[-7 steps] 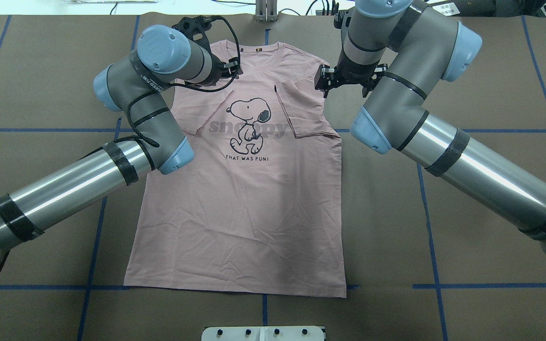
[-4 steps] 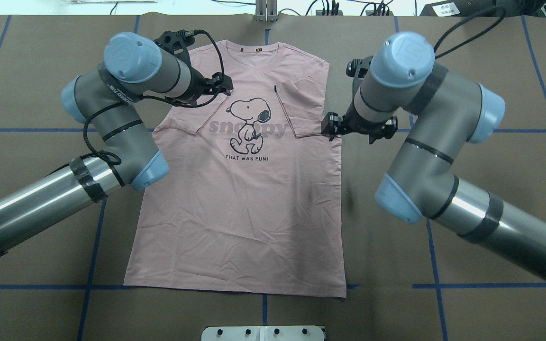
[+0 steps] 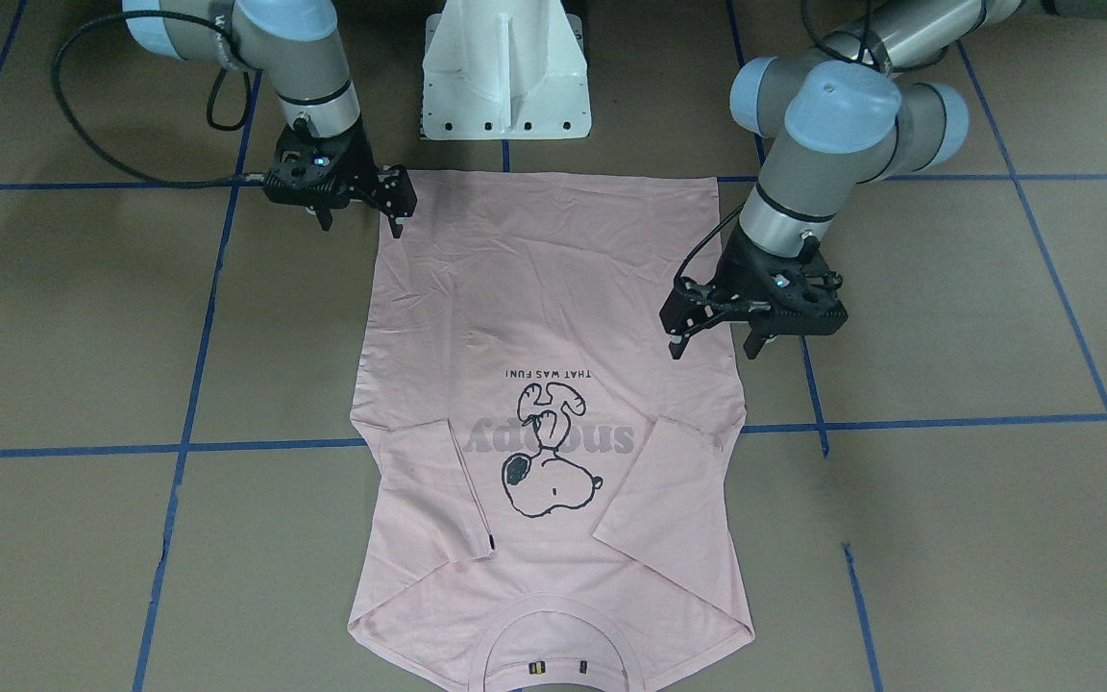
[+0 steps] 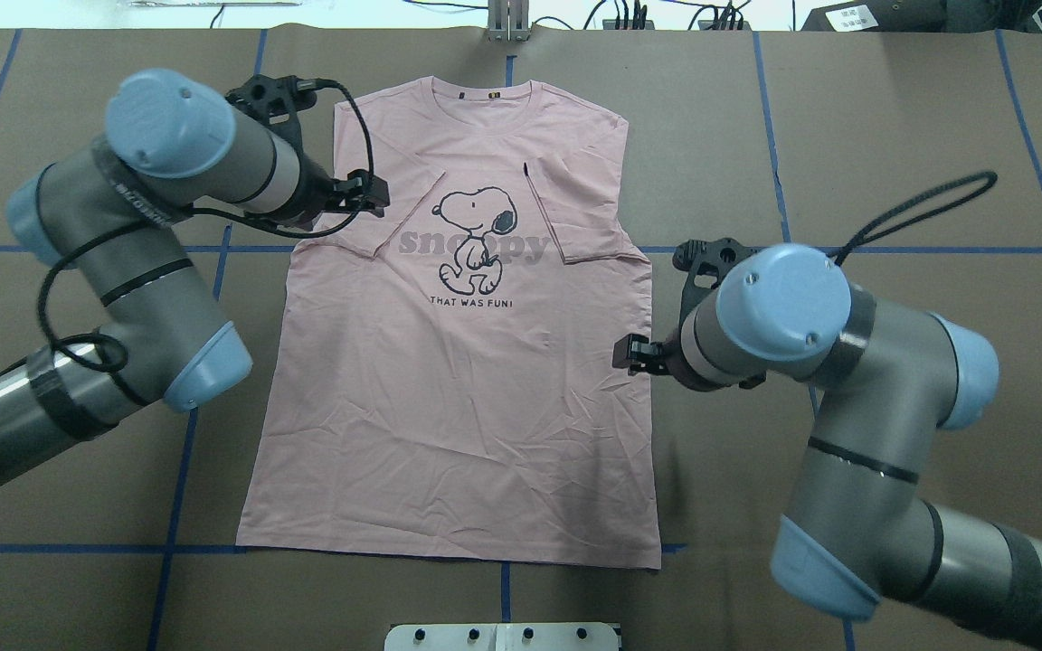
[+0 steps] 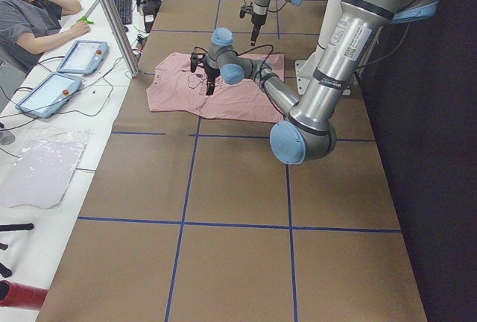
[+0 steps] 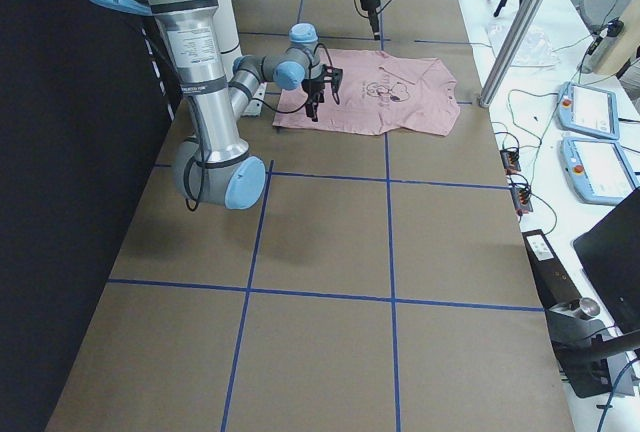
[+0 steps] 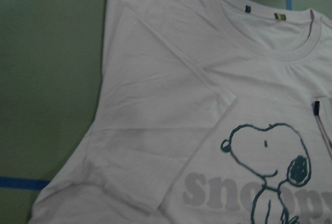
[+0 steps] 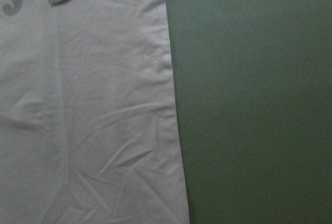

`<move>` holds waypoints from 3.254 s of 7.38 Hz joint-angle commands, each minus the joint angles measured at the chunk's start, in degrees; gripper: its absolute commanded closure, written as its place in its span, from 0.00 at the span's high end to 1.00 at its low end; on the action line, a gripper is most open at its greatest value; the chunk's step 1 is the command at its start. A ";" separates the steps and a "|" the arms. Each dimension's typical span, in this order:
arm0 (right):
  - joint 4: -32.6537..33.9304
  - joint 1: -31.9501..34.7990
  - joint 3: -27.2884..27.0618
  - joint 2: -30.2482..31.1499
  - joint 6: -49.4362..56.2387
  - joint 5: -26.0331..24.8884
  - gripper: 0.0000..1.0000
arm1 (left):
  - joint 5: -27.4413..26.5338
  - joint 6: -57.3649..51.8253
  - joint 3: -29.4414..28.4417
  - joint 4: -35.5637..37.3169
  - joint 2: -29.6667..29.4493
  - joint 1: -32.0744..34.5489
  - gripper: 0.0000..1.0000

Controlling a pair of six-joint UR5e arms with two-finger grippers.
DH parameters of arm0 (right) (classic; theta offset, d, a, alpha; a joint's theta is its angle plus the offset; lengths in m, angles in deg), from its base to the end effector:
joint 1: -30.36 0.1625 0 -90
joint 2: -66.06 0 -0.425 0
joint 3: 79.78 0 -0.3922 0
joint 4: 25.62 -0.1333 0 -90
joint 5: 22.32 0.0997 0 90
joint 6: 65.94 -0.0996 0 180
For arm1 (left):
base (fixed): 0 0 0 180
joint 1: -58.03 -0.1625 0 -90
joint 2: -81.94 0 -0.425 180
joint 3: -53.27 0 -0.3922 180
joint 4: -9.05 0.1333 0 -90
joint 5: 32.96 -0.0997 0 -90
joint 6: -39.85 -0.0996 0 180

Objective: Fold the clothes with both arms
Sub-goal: 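Move both grippers down to the hem corners nearest the robot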

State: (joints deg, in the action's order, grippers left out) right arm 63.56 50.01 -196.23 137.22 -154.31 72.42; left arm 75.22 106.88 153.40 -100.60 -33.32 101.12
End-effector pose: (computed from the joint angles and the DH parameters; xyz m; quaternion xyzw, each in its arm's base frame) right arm -0.4795 -0.3040 0.2830 0.0348 -0.3916 0.1280 0.9105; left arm 0.3945 -0.5090 0.2922 0.1312 0.4589 -0.0811 0.8750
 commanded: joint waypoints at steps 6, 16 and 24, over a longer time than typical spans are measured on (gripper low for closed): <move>0.11 -13.67 -0.71 3.37 -8.31 -9.85 1.00 | -0.07 -3.58 2.88 0.49 2.94 0.15 1.00; 0.11 -14.64 1.31 3.28 -7.87 -6.33 0.37 | 0.02 -3.58 2.88 0.31 2.85 0.15 1.00; 0.02 -13.06 -2.73 3.46 -7.79 -5.80 0.00 | 0.20 -2.88 3.49 0.66 3.02 0.24 1.00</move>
State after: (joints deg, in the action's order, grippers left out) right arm 63.59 36.30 -197.89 140.64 -162.09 66.64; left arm 75.37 103.44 156.43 -100.12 -30.84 101.30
